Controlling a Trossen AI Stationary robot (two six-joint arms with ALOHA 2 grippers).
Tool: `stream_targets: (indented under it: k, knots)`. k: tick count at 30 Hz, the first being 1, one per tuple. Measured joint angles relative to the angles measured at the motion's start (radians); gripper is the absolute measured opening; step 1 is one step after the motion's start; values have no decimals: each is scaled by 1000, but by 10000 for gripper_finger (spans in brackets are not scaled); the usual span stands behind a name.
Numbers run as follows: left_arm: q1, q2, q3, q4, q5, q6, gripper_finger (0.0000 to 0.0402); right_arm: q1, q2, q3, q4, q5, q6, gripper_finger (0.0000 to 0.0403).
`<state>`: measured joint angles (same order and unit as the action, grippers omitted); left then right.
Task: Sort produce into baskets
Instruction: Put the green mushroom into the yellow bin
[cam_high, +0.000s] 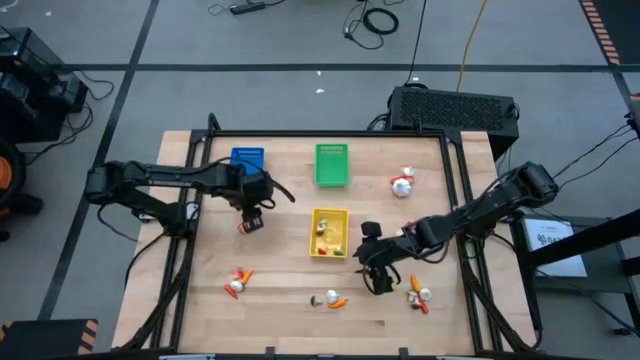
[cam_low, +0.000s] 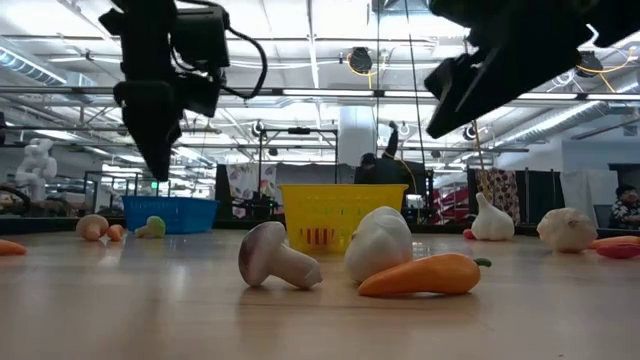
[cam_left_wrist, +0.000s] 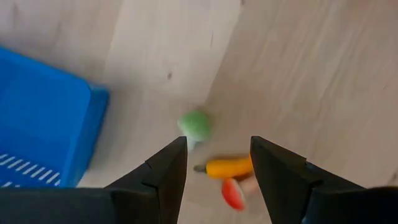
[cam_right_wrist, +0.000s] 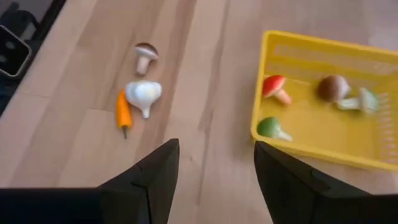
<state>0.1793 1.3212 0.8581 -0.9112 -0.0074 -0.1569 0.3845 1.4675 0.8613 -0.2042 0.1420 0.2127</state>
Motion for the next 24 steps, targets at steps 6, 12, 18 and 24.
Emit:
stream_targets:
  k: [6, 12, 18, 24]
  knots:
    - [3, 0, -80, 111, -6, 67, 184, 32, -40, 0, -7, 36, 3, 199]
    - [17, 0, -146, 187, -21, 69, 184, 37, -46, 0, -9, 46, -3, 199]
    - [37, 0, -153, 204, -31, 73, 184, 36, -46, 0, -10, 46, -7, 199]
    - [57, 13, -153, 226, -35, 93, 184, 36, -46, 0, -10, 46, -7, 199]
